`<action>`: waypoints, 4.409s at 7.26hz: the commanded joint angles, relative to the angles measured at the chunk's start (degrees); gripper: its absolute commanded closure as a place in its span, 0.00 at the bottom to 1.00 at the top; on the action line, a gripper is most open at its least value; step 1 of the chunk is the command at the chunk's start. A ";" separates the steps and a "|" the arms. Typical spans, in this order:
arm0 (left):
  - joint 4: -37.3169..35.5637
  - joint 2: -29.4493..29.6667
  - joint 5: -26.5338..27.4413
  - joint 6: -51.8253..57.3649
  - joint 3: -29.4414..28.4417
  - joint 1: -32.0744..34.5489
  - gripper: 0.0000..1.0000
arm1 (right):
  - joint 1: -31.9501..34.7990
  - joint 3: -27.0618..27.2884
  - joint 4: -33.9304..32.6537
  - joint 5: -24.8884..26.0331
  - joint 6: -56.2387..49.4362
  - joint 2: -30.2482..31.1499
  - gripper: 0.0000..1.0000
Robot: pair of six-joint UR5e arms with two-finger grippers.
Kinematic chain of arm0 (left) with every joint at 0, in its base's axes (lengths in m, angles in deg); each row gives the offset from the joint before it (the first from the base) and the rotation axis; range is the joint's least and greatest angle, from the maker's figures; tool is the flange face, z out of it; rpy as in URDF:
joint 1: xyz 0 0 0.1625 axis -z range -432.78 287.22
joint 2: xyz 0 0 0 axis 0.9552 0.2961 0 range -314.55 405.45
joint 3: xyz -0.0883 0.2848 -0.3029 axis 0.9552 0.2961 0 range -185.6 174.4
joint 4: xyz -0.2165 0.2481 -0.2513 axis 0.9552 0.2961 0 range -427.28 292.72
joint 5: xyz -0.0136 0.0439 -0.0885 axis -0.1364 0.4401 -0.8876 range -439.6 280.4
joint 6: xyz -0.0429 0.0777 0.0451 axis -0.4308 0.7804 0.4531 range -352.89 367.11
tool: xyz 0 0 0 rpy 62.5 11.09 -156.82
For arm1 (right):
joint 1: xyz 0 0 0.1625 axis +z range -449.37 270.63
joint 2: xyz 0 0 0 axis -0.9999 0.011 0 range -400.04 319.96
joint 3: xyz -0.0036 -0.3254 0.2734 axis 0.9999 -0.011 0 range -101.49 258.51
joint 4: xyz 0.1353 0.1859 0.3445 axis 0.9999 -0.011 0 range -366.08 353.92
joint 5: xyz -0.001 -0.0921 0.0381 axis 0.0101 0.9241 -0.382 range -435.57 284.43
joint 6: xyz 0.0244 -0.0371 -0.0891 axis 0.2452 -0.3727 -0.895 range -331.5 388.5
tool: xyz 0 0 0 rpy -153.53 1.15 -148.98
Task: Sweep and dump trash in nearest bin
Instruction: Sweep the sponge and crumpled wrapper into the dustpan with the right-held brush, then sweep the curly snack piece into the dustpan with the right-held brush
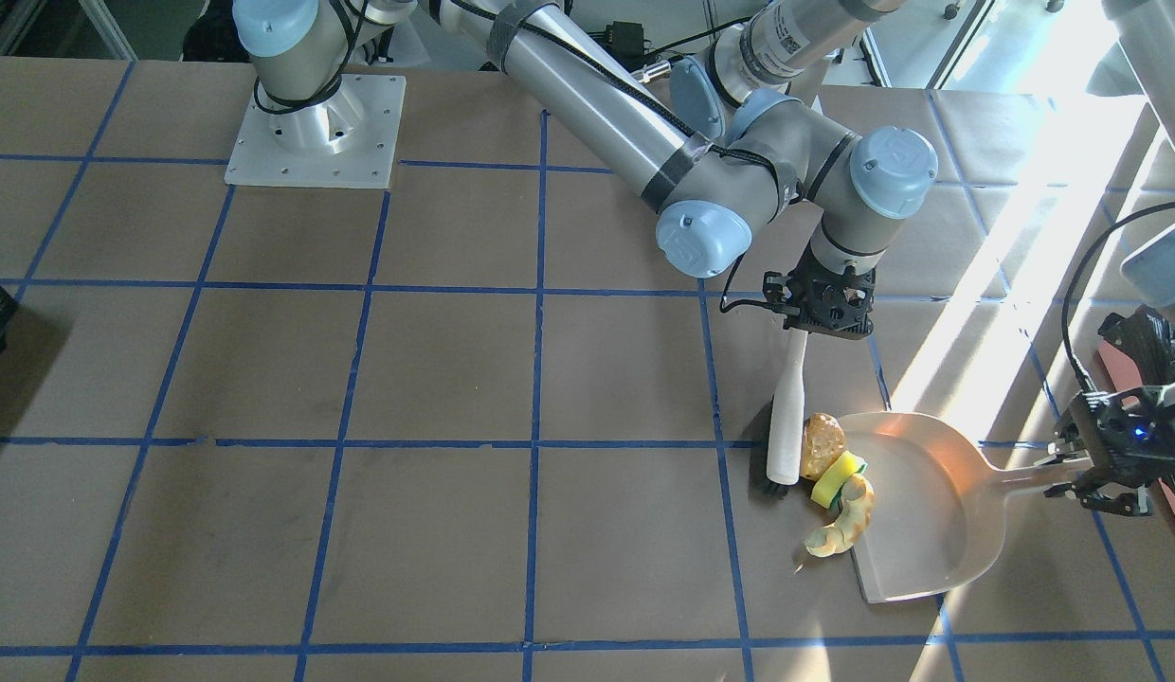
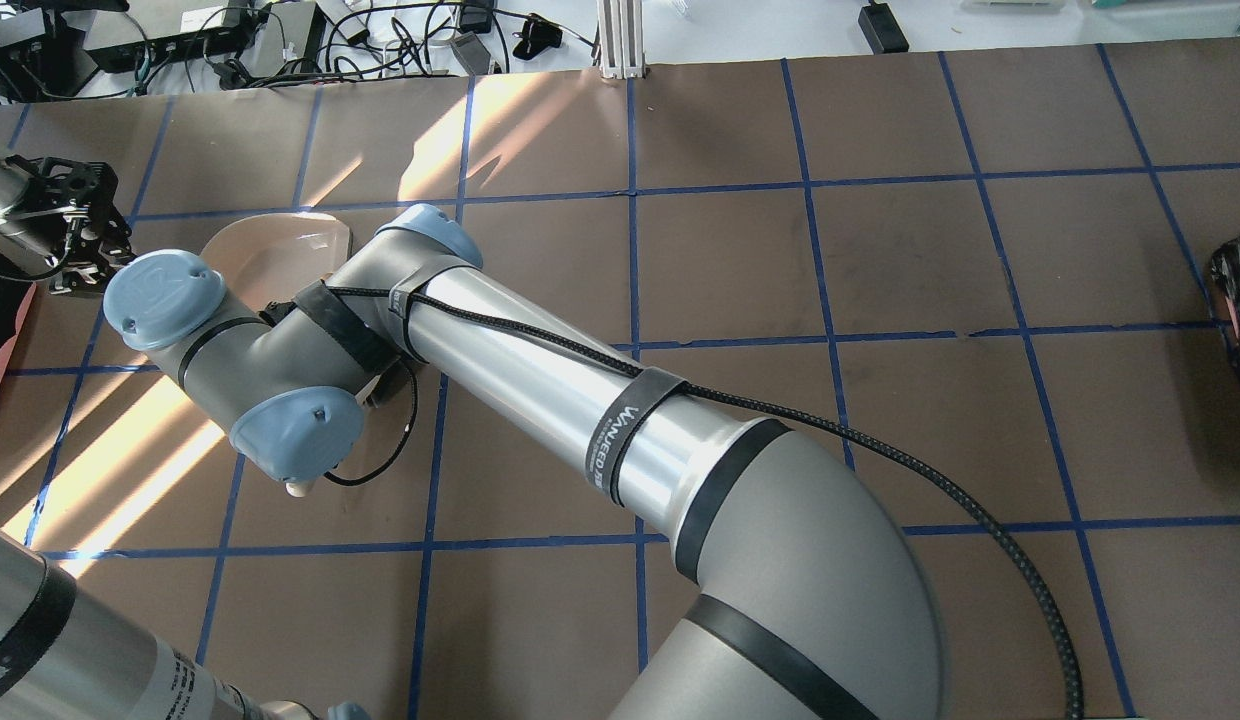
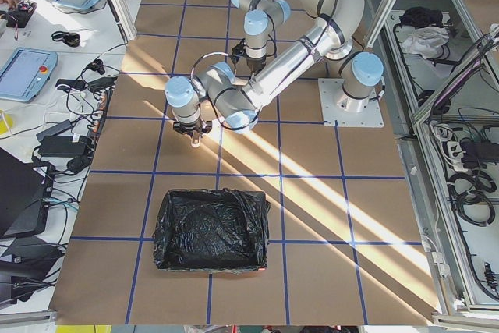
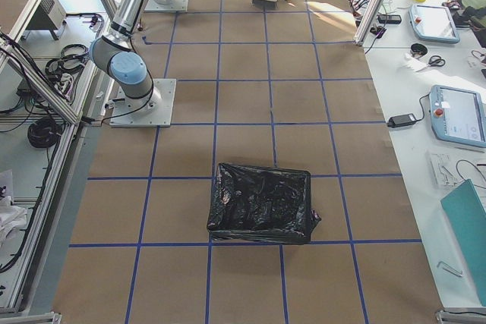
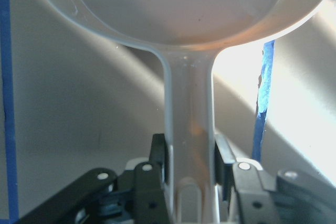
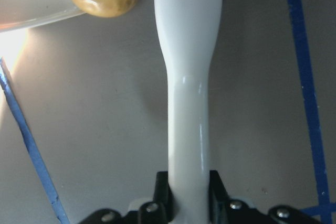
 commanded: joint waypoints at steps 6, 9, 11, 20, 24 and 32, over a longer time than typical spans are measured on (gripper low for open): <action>-0.86 0.40 -0.10 -0.26 1.19 0.04 1.00 | -1.84 -9.65 -3.78 -7.29 -21.86 -6.13 1.00; -1.03 0.58 -0.19 -0.26 1.28 0.04 1.00 | -2.54 -8.42 5.33 -5.65 -13.44 0.80 1.00; -0.07 -0.03 -6.22 1.57 1.02 -0.14 1.00 | -2.63 -8.42 5.87 -1.35 -9.33 -0.51 1.00; 0.90 -0.83 -6.08 2.03 1.11 -0.75 1.00 | -3.33 -8.42 7.18 0.32 -0.41 -1.39 1.00; -1.82 2.15 -0.47 1.59 -3.00 -0.67 1.00 | -5.79 -9.55 10.54 1.39 -0.68 -2.69 1.00; -1.21 4.27 2.45 -1.31 -5.67 2.59 1.00 | -7.37 -13.17 1.04 -9.94 -39.57 -8.07 1.00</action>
